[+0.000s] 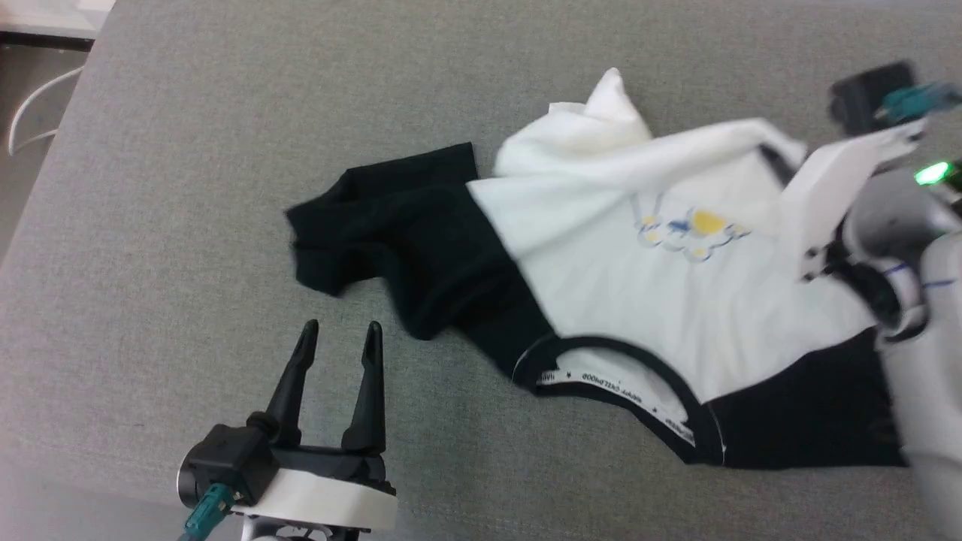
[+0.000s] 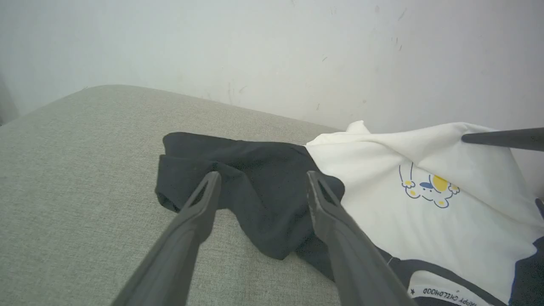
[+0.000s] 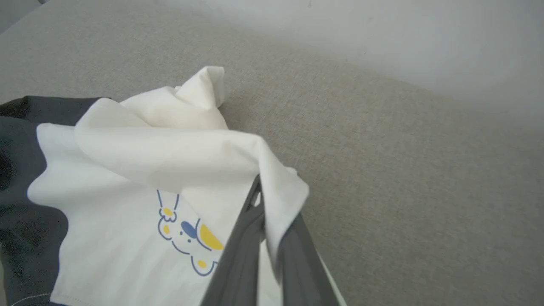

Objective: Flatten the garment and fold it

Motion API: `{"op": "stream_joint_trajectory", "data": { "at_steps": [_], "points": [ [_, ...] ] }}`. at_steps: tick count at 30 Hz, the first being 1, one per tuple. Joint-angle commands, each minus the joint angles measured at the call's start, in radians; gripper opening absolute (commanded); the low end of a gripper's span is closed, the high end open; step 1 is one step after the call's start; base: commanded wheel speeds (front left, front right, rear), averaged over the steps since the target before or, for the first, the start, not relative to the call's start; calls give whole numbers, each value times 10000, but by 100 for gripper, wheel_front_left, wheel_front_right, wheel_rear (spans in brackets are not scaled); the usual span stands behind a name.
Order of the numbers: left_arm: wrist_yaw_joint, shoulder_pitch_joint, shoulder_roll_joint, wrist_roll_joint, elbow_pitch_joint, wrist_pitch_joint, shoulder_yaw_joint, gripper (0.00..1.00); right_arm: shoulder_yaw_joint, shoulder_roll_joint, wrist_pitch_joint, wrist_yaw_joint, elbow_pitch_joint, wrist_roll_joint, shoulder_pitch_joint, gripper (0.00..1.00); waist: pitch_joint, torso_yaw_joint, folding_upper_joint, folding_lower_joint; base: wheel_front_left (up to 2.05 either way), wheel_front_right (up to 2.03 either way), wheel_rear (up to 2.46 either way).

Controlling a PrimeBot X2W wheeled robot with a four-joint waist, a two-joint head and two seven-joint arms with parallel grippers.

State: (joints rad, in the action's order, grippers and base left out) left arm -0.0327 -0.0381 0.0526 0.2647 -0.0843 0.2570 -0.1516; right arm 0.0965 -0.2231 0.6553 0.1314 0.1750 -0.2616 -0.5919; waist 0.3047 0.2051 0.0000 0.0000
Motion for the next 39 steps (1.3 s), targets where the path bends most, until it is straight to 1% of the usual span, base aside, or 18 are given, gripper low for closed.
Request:
{"op": "stream_joint_trajectory", "data": {
  "at_steps": [1,3,7,11,12,13,14,17,21,24,27,31,32,35,37,39],
  "points": [
    [61,39,-24,87,32,47,-18,100,-145,-264,-62,-7,-96,72,-354,0,-16,-36,0,0,0,0,0],
    [41,72,-24,117,22,47,-61,100,-176,-740,-49,-7,-160,263,-780,0,108,-15,0,0,0,0,0],
    [-55,289,-24,216,55,47,-194,100,-458,-1544,-51,-7,178,513,-1631,0,599,166,0,0,0,0,0],
    [-115,606,-24,310,133,47,-417,100,-772,-1968,-343,-7,1000,658,-2311,0,1159,468,0,0,0,0,0],
    [-119,683,-24,316,156,47,-454,100,-820,-2000,-408,-7,1259,706,-2418,3,1270,526,0,0,0,0,0],
    [-125,752,-24,324,160,47,-484,100,-913,-2029,-459,-7,1505,848,-2521,21,1412,578,0,0,0,0,0],
    [-129,820,-24,344,164,47,-503,100,-890,-2072,-561,-7,1719,1062,-2601,100,1513,611,0,0,0,0,0],
    [-144,976,-24,343,200,47,-516,100,-912,-1907,-974,-7,2246,1368,-2857,100,1721,617,0,0,0,0,0],
    [-165,1065,-24,293,278,47,-501,100,-537,-1718,-1553,-7,2514,1491,-3058,100,1697,383,0,0,0,0,0],
    [-164,1058,-24,241,336,47,-454,100,-438,-1619,-2013,-7,2311,1360,-3116,100,1471,136,0,0,0,0,0],
    [-133,960,-24,167,371,47,-382,100,-685,-1410,-2287,-7,1758,1115,-2858,100,1120,-120,0,0,0,0,0],
    [-142,691,-24,18,446,47,-292,100,-1256,-1167,-2306,-7,487,923,-1784,100,540,-428,0,0,0,0,0],
    [-141,608,-24,-15,465,47,-260,100,-1551,-1066,-2243,-7,187,898,-1403,100,374,-512,0,0,0,0,0],
    [-176,359,-24,-120,520,47,-204,100,-2256,-969,-2208,-7,-820,1244,-79,100,-80,-689,0,0,0,0,0],
    [-195,196,-24,-172,545,47,-167,100,-2810,-670,-2126,-7,-1374,1377,930,100,-347,-782,0,0,0,0,0],
    [-202,22,-24,-215,565,47,-124,100,-3271,-228,-1995,-7,-1815,1310,1926,100,-616,-894,0,0,0,0,0]
  ]
}}
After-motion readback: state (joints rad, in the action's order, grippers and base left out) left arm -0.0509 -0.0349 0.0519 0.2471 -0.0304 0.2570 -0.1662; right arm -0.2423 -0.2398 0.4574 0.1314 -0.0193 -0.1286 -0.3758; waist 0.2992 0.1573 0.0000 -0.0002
